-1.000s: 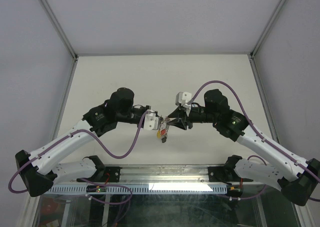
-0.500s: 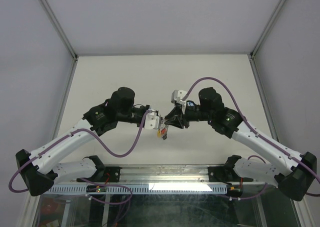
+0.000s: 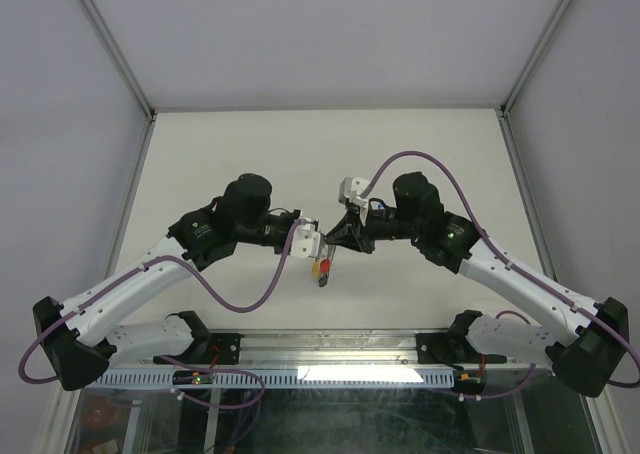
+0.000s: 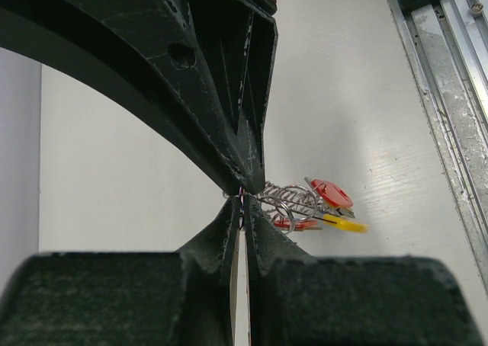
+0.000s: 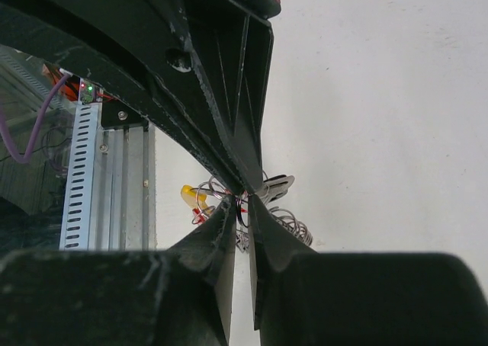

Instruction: Put the keys on the keyring

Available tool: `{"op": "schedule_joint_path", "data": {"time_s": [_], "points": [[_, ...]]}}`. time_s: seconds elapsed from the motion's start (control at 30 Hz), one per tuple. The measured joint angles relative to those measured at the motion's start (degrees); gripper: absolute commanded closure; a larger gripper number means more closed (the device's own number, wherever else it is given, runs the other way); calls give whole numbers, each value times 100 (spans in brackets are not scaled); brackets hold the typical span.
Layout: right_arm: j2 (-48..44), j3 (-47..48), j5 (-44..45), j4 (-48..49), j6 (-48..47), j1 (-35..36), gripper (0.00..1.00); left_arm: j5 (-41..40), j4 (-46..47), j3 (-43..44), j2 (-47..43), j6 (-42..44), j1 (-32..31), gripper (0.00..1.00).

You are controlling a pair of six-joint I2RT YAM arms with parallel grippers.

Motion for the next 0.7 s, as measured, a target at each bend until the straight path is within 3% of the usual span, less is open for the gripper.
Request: {"op": "schedule_joint_path", "data": {"time_s": [0.27,0.4,0.5,0.7], "points": [[76,24,-37,-37,-9,4,82,-4,-2,0,2,-2,-2,100],[96,31,-72,-63,-11,4,88,-4,-7,0,7,-4,-2,100],[146,57,-96,-103,-22,4,100,-17,-17,0,11,-4,-2,100],[186,94,-85,-179,-55,7,100,-39,-31,11,20,-26,-2,100]]}}
